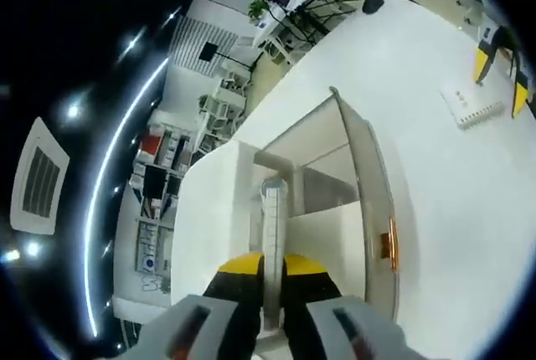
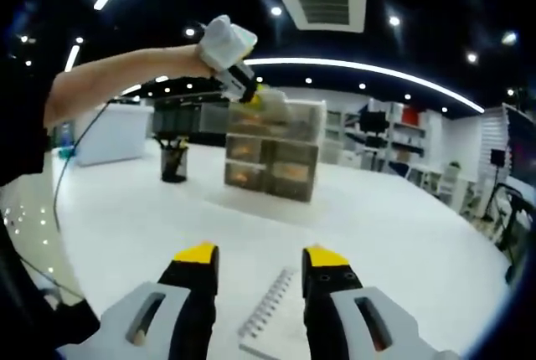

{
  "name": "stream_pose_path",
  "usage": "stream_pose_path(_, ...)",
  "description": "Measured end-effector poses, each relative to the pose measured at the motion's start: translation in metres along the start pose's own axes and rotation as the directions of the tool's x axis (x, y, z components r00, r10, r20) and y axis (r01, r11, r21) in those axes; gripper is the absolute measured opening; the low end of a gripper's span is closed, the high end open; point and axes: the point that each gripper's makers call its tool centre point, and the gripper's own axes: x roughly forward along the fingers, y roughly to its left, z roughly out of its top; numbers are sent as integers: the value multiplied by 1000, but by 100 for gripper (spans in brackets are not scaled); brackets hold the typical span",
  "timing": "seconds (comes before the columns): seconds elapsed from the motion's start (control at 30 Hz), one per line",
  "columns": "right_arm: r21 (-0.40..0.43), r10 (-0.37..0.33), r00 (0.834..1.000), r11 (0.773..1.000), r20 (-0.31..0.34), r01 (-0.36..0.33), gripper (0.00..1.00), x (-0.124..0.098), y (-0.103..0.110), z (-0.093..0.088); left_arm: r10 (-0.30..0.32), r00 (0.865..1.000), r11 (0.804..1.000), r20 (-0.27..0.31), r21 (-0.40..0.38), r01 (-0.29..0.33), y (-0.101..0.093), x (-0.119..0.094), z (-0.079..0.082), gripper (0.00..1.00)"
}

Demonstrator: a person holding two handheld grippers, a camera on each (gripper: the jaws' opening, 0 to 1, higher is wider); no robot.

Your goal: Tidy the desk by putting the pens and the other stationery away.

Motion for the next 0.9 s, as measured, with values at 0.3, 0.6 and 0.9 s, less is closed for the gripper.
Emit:
stream_pose_path(0.3, 11, 3, 1000, 1000, -7, -3, 37, -2, 1, -3, -59, 990, 944, 130, -315, 97, -3, -3, 6, 17)
stream_pose_path(0.6, 14, 19, 1000, 1000, -9, -19, 37, 0, 8, -4, -8, 940, 788, 341, -577, 216, 6, -23, 17, 34)
stream_pose_path(0.9, 8, 30, 999, 1000, -16, -30, 37, 2, 14, -6, 161, 884, 709, 438, -674, 204, 26, -51, 24, 47)
